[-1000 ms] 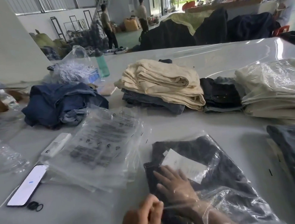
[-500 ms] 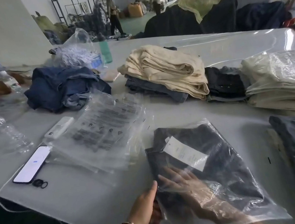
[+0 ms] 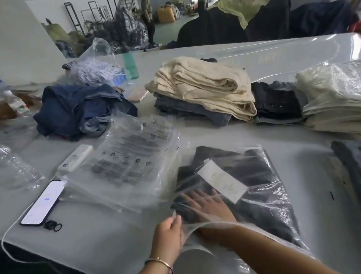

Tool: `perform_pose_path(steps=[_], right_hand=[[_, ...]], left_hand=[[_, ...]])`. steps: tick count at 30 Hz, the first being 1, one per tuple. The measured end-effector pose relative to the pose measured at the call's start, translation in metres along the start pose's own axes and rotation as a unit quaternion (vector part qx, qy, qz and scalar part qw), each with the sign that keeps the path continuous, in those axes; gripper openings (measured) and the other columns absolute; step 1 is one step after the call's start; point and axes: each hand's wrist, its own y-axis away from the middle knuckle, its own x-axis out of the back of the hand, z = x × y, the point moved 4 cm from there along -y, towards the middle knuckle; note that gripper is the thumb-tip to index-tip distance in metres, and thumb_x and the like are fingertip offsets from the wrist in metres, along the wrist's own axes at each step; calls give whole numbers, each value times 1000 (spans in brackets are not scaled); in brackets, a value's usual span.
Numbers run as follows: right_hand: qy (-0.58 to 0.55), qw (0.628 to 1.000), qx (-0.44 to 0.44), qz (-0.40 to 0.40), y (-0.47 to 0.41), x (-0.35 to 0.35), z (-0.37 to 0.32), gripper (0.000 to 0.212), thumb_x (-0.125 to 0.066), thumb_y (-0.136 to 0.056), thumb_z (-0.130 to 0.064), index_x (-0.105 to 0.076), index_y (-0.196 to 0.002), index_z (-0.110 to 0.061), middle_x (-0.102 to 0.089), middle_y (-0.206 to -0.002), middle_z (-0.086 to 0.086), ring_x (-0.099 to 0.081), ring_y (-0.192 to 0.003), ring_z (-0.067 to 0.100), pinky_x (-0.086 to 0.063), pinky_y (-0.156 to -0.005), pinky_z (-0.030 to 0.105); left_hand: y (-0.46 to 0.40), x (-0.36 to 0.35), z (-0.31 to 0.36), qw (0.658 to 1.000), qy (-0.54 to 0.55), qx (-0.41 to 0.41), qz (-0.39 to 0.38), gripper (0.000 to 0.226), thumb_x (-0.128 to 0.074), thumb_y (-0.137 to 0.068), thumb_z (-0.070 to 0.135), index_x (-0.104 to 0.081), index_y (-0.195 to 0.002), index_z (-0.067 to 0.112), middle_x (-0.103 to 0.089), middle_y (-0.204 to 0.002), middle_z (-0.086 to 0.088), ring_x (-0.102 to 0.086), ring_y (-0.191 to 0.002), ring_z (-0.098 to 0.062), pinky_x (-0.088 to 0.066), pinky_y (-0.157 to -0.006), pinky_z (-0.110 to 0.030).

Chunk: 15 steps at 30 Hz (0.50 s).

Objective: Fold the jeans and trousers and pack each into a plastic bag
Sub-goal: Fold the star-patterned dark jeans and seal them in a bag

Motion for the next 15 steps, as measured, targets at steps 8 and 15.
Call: perform_pose_path(steps=[8,15], right_hand=[[-80,969,-229,38,-41,29,32,76,-46,-95,-25,5,-150,-35,-7,-160,3,-21,-143,26,-24,-115,46],[-50,998,20,-18,-22,-7,4,68,-46,-91,-55,-15,-149,-37,-18,-158,-4,-16,-146,23,-13,-114,52]], left_hand=[[20,5,16,996,9,-89,-14,26,-51,-97,19,-62,-75,8,-48,-42,3,-41,-40,-6,-34,-48,-16],[-4,30,9,999,33,-33,3,40,-46,-100,23,-49,-61,16,-36,-46,5,-32,-40,-10,-29,-43,-21]])
